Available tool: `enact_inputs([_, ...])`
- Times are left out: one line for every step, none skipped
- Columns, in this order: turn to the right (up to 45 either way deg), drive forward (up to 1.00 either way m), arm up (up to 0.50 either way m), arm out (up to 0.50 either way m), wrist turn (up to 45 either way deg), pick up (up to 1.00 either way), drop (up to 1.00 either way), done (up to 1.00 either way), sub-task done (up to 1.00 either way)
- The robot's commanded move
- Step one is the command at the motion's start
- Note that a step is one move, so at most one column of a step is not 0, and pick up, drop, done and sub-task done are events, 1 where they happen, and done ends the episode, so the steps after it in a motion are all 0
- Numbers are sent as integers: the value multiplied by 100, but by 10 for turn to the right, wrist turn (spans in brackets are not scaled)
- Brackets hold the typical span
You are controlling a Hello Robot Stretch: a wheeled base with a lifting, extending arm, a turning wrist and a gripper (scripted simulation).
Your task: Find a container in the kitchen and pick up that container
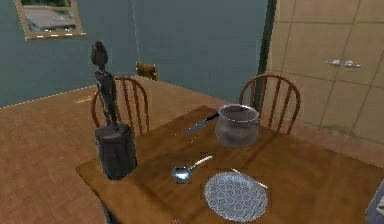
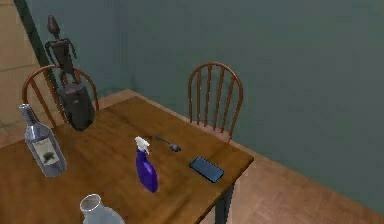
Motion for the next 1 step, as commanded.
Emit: enact_inputs([-90,0,0,0,0,0,0,0,0])
